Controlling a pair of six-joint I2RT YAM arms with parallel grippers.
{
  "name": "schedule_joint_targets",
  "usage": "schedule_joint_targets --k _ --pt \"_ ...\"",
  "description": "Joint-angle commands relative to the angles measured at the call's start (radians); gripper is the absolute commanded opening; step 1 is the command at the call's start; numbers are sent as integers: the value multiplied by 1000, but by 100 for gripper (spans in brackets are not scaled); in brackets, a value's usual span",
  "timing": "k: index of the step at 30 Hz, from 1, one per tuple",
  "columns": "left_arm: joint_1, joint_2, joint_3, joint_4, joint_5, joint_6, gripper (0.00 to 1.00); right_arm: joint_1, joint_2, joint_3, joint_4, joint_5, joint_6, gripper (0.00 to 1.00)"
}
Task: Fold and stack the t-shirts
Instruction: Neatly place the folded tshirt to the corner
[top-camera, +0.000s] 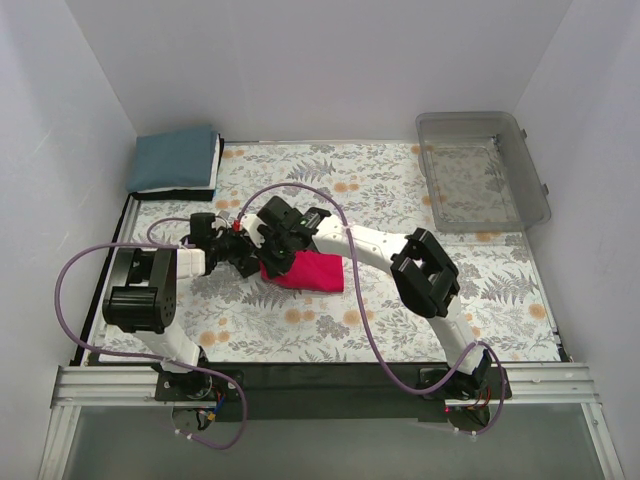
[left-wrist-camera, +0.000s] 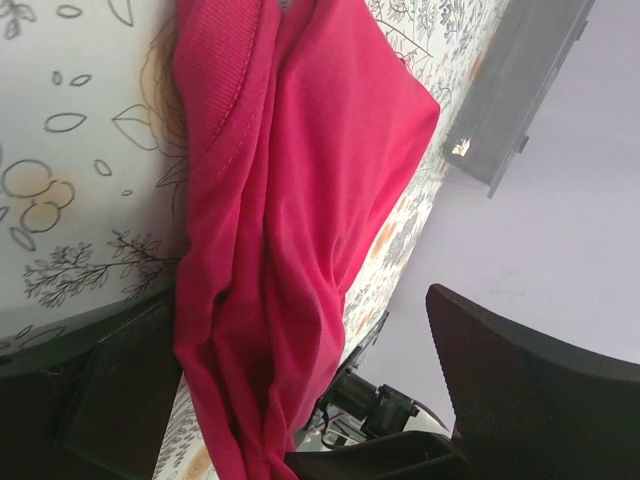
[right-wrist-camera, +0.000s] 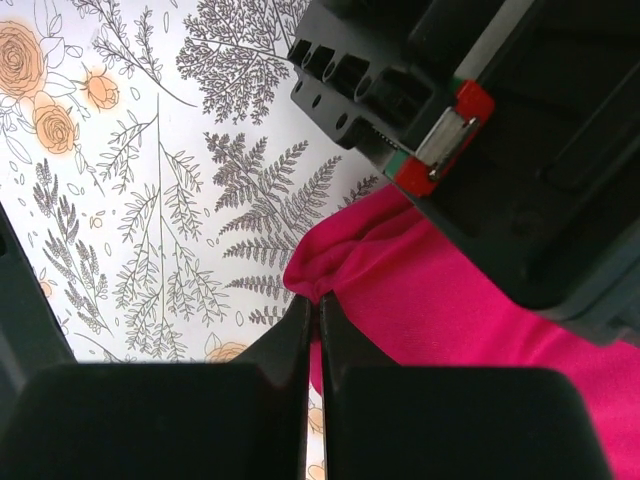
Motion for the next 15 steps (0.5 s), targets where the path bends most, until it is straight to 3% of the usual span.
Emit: schedule_joint_targets --k 1,5,7,9,15 --pt "-19 47 8 -67 -94 16 98 -16 -49 47 24 -36 20 1" --pt "-36 76 70 -149 -219 53 84 -15 -54 45 27 -45 33 1" --pt "-42 102 123 -191 -267 67 82 -15 -54 47 29 -50 35 1" --pt "-42 138 148 -200 -278 66 76 -16 -55 45 29 -47 35 1" --pt "-51 192 186 -207 -283 64 70 -26 -70 38 35 -36 46 1"
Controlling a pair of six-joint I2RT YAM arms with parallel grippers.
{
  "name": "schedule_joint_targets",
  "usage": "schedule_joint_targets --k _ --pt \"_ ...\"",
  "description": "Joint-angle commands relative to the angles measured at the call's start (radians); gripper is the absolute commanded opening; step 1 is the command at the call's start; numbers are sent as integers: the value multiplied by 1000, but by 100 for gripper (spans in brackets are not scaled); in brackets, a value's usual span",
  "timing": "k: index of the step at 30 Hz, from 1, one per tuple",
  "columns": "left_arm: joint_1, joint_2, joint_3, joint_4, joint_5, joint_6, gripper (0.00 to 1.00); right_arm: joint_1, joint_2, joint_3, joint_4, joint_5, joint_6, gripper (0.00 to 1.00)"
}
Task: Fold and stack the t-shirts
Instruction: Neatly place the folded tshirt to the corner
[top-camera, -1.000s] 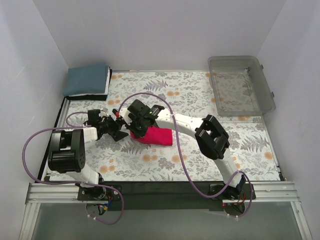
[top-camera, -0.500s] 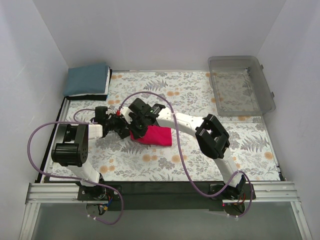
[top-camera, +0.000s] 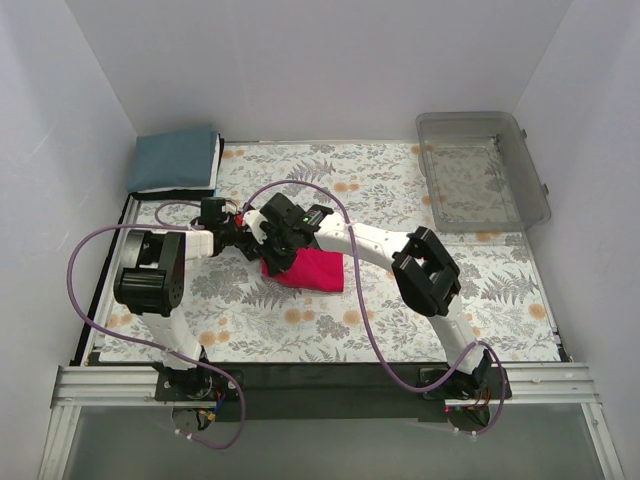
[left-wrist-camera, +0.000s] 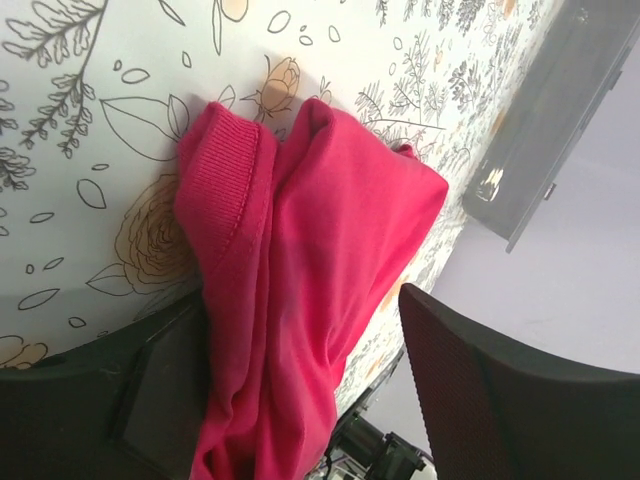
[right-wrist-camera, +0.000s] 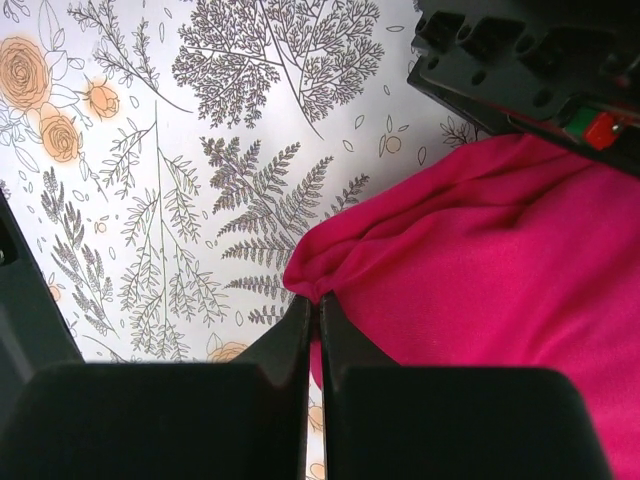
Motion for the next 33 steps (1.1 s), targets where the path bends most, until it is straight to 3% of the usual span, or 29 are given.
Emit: schedule_joint_targets --k 1,5,11,14,15,16,18,21,22,24,25,27,33 --pt "-11 53 -16 -105 -173 52 68 -10 -73 38 31 -13 20 1" --pt "-20 66 -8 -99 -183 52 65 -19 -79 41 39 -31 32 1" --pt "-28 95 24 -111 -183 84 49 -23 -82 48 45 -51 40 1" --pt "-28 104 60 -137 -186 133 33 -26 -84 45 50 -59 42 1" --pt "-31 104 76 -151 -194 156 16 -27 -84 45 48 -60 43 1" --pt "-42 103 120 -194 -209 189 8 -30 -85 44 50 -63 46 3" --pt "-54 98 166 -249 -265 282 0 -38 -90 39 51 -79 55 5" --pt "-65 67 215 -318 -317 358 0 -47 -101 35 51 -85 61 21" --pt "-66 49 220 -336 -332 372 0 -50 -107 29 53 -87 62 35" --pt "-69 38 238 -356 -386 430 0 -62 -139 4 54 -74 62 51" --pt "-69 35 249 -381 -406 452 0 -75 -165 -7 54 -73 62 76" --pt "-69 35 283 -399 -465 521 0 -87 -199 -33 56 -67 51 97" --pt "-69 50 438 -450 -632 719 0 -142 -340 -146 61 -19 6 98"
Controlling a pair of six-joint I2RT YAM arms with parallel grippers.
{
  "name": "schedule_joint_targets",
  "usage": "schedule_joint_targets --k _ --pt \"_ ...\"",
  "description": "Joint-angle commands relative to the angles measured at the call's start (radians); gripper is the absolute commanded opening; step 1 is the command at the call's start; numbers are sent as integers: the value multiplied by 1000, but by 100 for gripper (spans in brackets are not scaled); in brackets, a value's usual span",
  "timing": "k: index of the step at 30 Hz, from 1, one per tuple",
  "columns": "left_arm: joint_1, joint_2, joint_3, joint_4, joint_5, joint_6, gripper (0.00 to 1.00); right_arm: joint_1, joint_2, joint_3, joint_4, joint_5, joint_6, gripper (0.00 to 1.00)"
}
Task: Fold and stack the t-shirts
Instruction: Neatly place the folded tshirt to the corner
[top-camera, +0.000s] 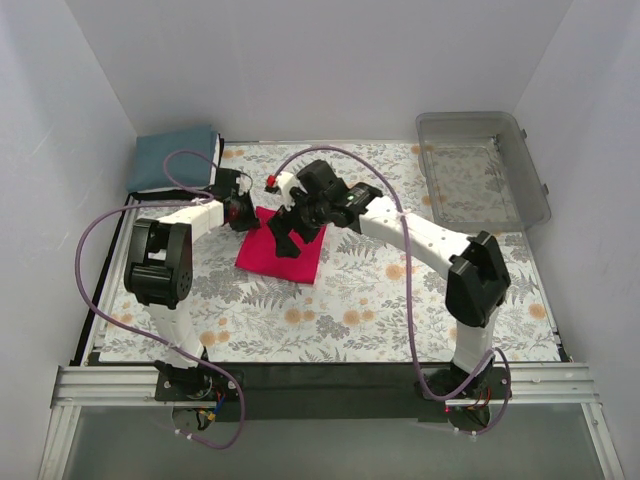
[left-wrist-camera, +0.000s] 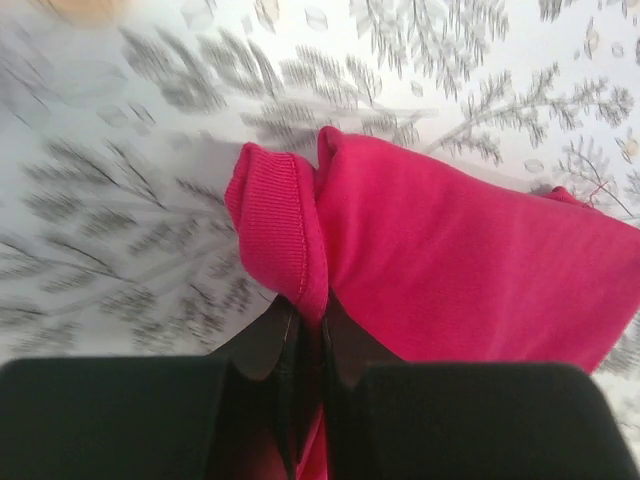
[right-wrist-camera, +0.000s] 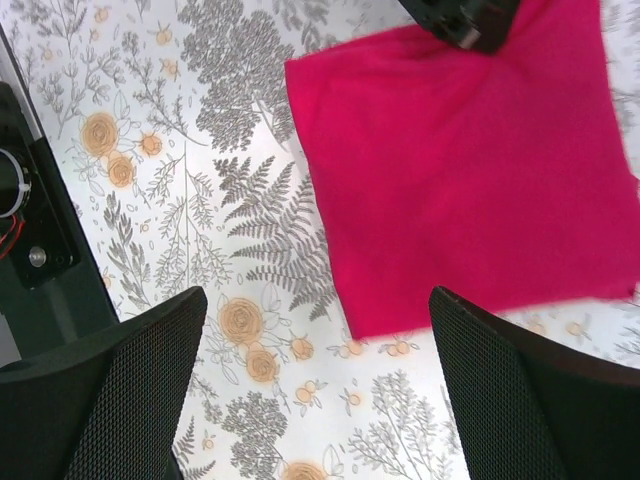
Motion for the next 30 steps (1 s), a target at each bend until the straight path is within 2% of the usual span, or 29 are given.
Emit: schedule_joint_targets --k 1,5,13,24,30 --pt "5 -13 120 -45 -192 205 0 -40 -108 -62 22 34 -42 98" --pt "7 36 275 -78 -275 305 0 -63 -166 -131 35 60 -60 98" --pt "13 239 683 -157 -402 438 0 -77 -191 -163 44 63 -68 98" --pt "28 374 1042 -112 -482 644 0 -83 -189 -187 59 55 -68 98" --pt "28 381 1125 -82 -514 734 0 -83 -192 -193 70 46 -62 98"
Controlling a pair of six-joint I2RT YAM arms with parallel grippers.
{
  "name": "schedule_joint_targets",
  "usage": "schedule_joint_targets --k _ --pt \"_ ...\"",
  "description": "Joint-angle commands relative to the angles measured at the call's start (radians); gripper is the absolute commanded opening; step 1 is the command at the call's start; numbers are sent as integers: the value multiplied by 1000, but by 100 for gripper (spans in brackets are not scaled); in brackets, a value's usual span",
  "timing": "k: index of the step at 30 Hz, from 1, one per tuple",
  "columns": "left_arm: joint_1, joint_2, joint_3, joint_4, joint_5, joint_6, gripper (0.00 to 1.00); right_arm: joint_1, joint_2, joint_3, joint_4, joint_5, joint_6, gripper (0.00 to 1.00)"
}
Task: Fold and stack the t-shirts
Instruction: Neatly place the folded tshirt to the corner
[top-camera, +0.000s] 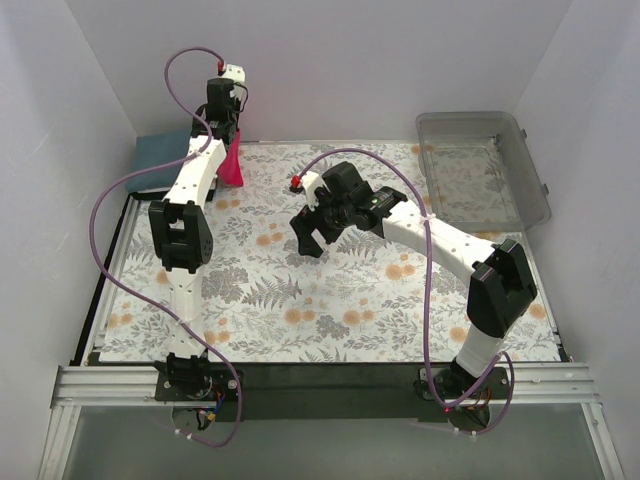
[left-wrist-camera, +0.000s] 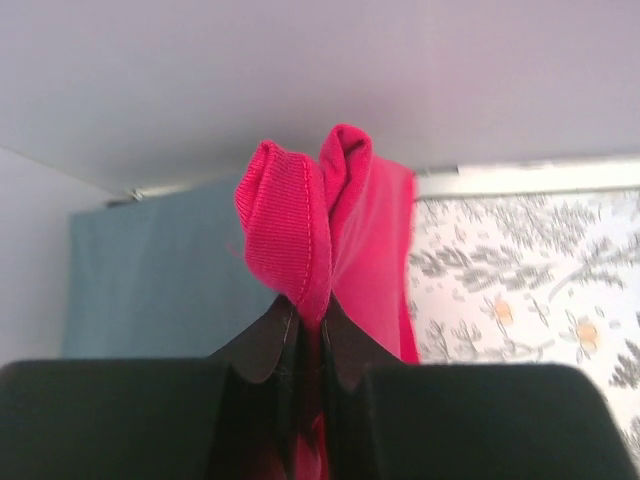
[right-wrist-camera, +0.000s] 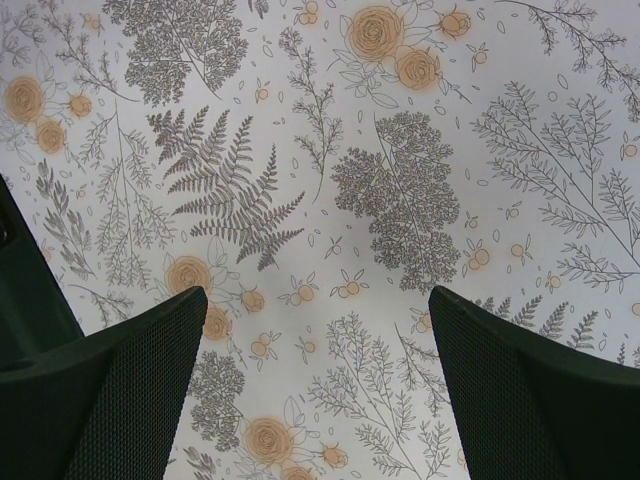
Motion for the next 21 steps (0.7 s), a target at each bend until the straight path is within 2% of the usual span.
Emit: schedule_joint_targets --k 1,21 --pt "6 -47 52 54 -52 108 0 -4 -35 0 39 -11 -9 98" --pt "26 -125 65 87 28 195 0 -4 -47 -14 47 -2 -8 98"
